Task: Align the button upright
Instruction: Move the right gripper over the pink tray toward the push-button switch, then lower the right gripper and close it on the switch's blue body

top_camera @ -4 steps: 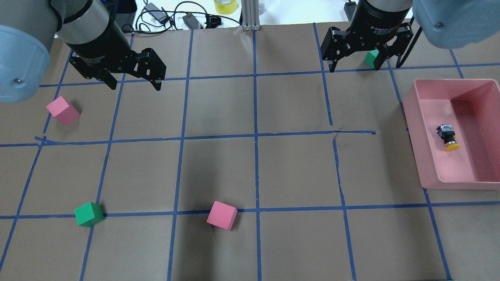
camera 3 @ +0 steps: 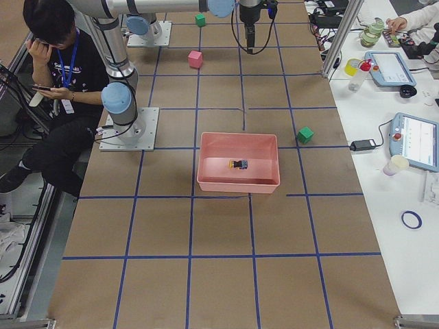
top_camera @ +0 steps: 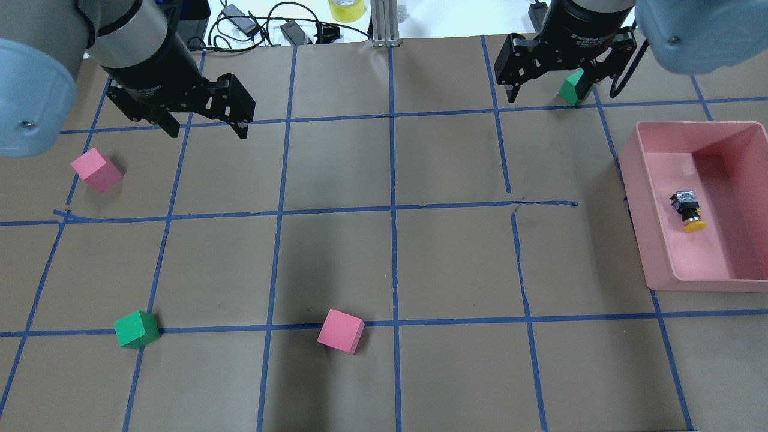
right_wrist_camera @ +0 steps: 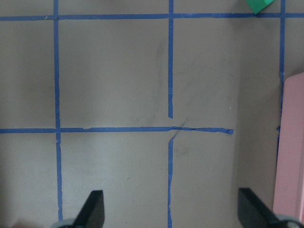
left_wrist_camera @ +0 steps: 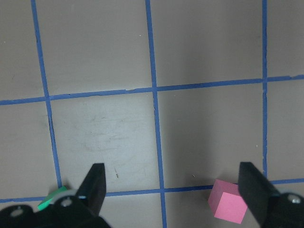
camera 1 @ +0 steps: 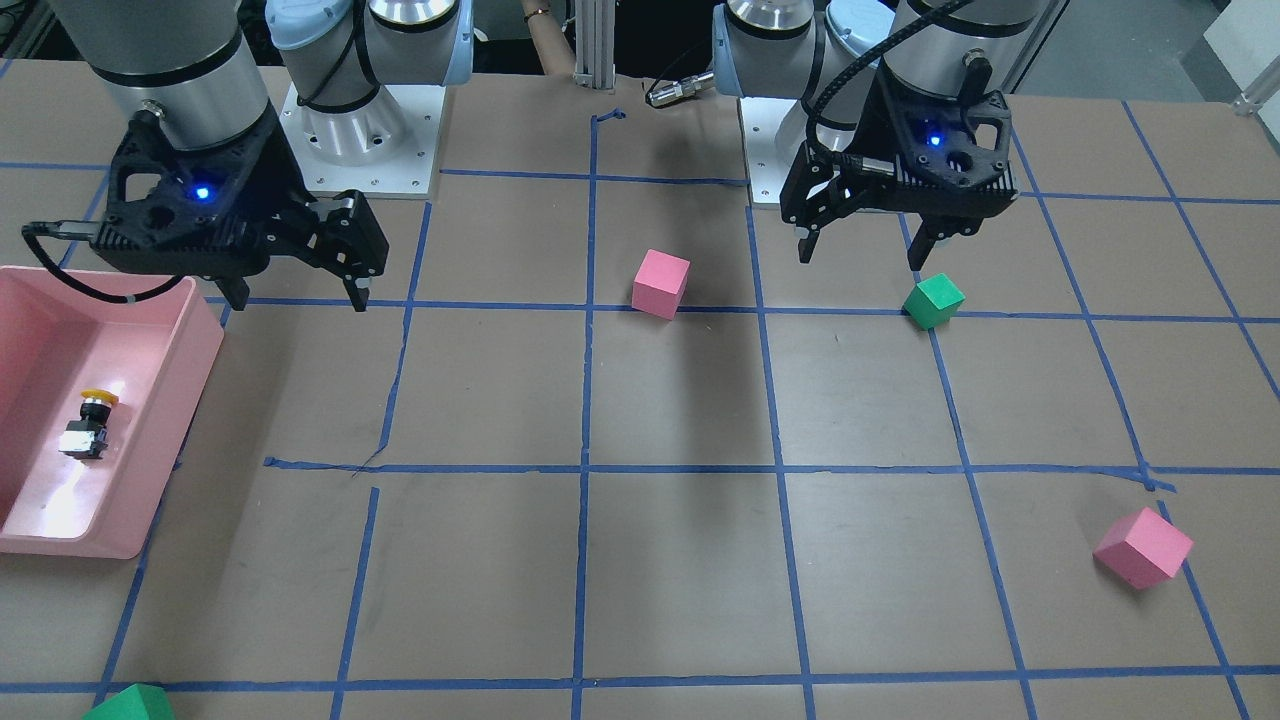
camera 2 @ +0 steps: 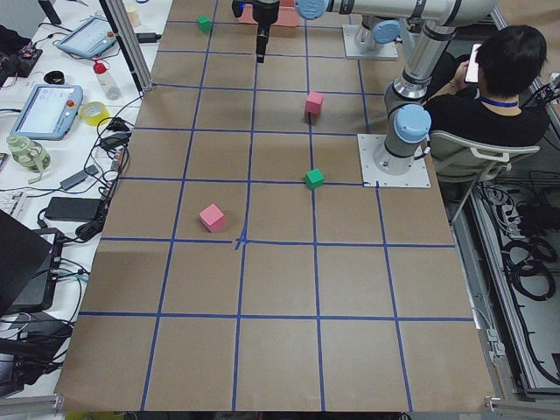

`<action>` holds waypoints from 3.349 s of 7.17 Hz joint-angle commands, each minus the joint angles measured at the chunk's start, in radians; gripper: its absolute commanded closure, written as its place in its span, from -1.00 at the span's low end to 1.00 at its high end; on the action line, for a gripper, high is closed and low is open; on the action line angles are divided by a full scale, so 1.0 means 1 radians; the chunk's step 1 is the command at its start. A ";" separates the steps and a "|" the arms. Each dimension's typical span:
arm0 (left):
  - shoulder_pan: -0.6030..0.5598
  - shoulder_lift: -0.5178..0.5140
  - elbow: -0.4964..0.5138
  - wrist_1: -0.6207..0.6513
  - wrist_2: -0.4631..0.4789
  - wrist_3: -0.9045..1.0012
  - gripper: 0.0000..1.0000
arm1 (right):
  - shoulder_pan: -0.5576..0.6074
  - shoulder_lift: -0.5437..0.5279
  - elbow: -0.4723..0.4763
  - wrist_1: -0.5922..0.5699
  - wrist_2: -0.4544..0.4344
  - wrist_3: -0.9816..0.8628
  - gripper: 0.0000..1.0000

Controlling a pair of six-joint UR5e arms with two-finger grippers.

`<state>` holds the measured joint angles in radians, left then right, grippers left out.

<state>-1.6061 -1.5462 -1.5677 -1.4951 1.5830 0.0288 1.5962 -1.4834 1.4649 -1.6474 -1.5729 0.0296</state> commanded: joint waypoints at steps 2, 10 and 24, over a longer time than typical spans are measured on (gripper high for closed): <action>0.000 0.000 0.000 0.000 0.000 0.000 -1.00 | -0.261 0.011 0.024 -0.003 0.011 -0.281 -1.00; 0.000 0.000 0.000 0.000 0.000 0.000 -1.00 | -0.611 0.187 0.426 -0.577 0.056 -0.672 -0.93; 0.000 0.000 0.000 0.001 0.000 0.000 -1.00 | -0.644 0.305 0.440 -0.643 0.036 -0.646 -0.99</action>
<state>-1.6061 -1.5470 -1.5677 -1.4942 1.5831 0.0290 0.9526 -1.1807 1.8999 -2.2913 -1.5371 -0.6330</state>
